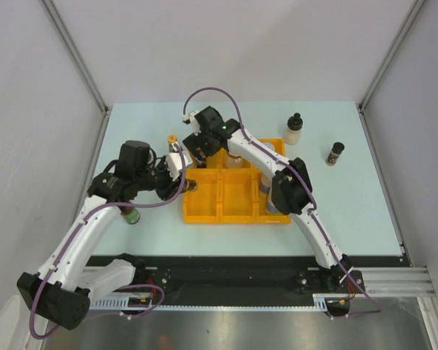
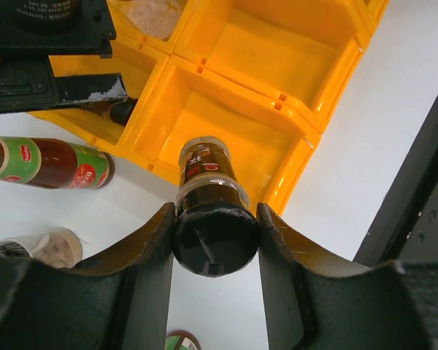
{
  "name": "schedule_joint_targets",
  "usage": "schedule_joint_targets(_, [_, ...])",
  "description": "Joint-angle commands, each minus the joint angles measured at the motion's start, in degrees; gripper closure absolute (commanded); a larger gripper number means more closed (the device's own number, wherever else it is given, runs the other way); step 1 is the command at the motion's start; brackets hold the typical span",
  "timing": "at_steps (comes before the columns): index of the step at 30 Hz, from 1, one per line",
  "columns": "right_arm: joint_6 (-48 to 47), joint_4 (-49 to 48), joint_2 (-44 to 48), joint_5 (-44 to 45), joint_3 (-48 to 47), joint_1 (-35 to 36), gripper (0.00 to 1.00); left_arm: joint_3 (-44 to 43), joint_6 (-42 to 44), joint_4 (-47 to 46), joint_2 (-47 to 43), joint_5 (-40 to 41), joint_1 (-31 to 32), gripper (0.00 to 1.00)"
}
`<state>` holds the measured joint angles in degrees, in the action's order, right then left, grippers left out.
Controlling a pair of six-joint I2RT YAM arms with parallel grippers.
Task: Organize the condiment bottles
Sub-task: Pick up the bottle from the storage box.
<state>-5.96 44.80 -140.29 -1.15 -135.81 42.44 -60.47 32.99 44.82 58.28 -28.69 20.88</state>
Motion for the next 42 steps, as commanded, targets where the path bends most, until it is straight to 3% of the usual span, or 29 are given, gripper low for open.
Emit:
schedule_joint_targets(1, [3.58,-1.29,-2.27,-0.7,-2.8,0.28,0.09,0.35,-0.65,-1.93,-0.45,-1.11,0.39,1.0])
schedule_joint_targets(15, [3.67,-0.32,-6.49,1.06,-1.13,1.07,0.15,1.49,-0.56,-2.37,-0.89,-1.28,0.39,1.0])
schedule_joint_targets(33, [5.16,2.31,-7.98,9.75,0.54,1.95,0.23,1.67,-1.17,-3.07,-3.17,-0.05,0.12,1.0])
schedule_joint_targets(42, [9.55,3.02,-9.21,8.53,0.28,2.13,0.25,-5.09,-12.76,-13.87,-7.22,12.15,-0.23,1.0])
